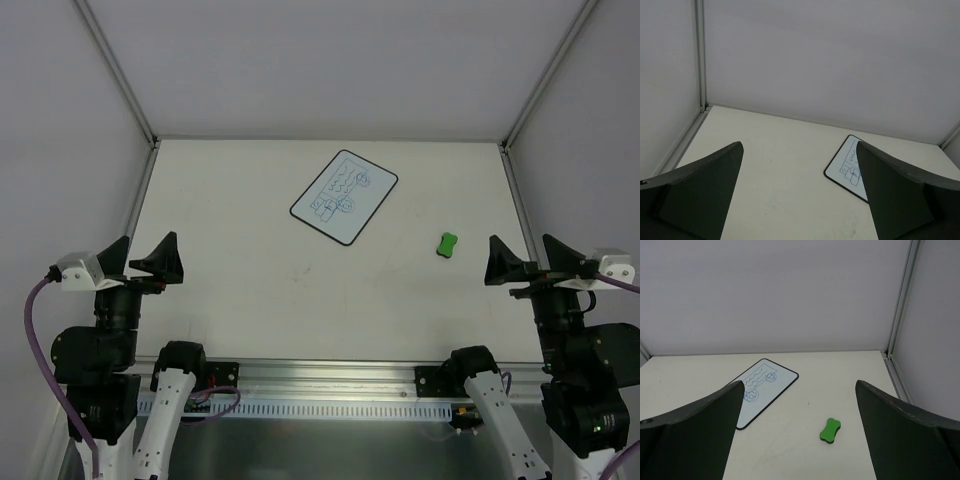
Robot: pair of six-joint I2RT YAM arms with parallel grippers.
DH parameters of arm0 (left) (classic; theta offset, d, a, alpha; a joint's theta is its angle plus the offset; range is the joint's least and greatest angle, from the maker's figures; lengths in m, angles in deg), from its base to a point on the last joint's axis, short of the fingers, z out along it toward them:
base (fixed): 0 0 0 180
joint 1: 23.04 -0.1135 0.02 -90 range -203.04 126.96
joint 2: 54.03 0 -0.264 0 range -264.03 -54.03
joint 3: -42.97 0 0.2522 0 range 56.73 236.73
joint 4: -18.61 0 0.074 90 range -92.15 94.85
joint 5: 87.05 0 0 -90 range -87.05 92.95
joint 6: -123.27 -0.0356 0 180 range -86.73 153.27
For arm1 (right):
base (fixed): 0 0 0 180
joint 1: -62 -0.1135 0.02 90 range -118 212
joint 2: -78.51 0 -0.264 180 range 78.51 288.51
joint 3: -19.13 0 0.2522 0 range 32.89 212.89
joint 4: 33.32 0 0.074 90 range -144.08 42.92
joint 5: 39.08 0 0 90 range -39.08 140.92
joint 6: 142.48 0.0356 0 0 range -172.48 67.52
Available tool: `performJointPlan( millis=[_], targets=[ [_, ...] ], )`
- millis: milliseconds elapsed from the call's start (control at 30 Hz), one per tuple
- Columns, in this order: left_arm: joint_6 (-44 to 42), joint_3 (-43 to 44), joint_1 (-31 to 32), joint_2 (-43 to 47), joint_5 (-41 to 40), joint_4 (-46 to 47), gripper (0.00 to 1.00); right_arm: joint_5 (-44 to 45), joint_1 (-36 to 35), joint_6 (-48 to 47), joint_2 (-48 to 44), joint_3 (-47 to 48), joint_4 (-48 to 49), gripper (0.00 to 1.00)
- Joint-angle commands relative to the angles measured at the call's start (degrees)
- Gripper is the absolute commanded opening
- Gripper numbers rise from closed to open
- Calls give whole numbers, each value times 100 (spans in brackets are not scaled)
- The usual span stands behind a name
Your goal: Erase the whiteboard
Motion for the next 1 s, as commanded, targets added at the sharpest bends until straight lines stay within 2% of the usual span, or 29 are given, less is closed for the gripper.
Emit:
performJointPlan(
  millis=[0,100,133,233,367,467,500,600,633,700,733,867,900,967],
  targets=[
    [112,-89,30,-169,13,141,99,-149,-34,124,214,-46,82,99],
    [226,-238,30,-309,119,141,99,-648,-25,141,477,-55,30,99],
    [314,-282,30,-353,162,141,99,-1059,-25,290,573,-64,38,99],
    [507,-467,30,-555,356,150,99,-1483,-25,702,1170,-108,108,99],
    [596,-695,30,-1037,541,150,99,-1828,-34,1202,2119,-266,504,99],
    [692,-897,30,-1371,839,159,99,-2002,-34,1556,3296,-188,644,99],
    [736,-933,30,-1451,892,159,99,-2177,-147,1496,3899,-213,984,99],
    [754,-1099,30,-1768,1033,159,99,-1899,-551,1085,4738,-170,1442,99],
    [745,-1152,30,-1829,1033,167,99,-1576,-796,978,5315,-126,1471,99],
    [745,-1319,30,-1979,1007,194,99,-1467,-956,688,5994,189,1497,99],
    [728,-1381,30,-2023,1007,202,99,-1485,-1070,617,6632,321,1497,99],
    [719,-1670,30,-2076,954,316,99,-1538,-1369,292,7918,893,1585,92],
    [710,-1715,30,-2076,893,334,99,-1511,-1457,222,8105,946,1646,85],
    [666,-1750,30,-2050,857,334,99,-1415,-1712,11,8578,1069,1682,83]
  ],
)
